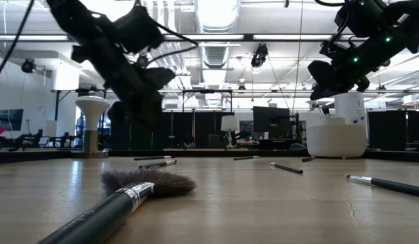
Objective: Pick & Place Makeup Brushes
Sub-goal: Put the black powder brush into the white makeup holder
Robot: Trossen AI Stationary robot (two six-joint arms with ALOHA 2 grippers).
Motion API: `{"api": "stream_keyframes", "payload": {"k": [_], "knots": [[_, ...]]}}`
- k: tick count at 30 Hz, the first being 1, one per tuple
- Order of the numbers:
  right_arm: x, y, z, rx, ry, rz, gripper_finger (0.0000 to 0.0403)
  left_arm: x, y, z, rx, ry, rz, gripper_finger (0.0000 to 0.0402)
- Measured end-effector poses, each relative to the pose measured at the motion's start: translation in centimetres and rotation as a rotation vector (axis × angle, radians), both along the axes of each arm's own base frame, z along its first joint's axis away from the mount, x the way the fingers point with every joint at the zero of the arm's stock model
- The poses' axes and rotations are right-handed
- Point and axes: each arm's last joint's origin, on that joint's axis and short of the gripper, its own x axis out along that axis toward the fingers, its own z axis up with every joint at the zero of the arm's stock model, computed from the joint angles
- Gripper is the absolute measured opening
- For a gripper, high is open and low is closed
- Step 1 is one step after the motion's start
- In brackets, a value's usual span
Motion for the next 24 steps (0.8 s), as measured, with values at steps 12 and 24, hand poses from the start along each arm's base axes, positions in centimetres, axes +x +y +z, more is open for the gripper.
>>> {"api": "stream_keyframes", "payload": {"k": [12, 24], "knots": [[-0.1, 0.0, -0.4, -0.003, 0.022, 0.007, 0.0008, 3.7, 0.4, -1.4, -0.058, 0.18, 0.128, 0.0127], [-0.1, 0.0, -0.4, -0.004, 0.027, 0.008, 0.0008, 3.9, 0.4, -3.0, -0.048, 0.238, 0.144, 0.0119]]}}
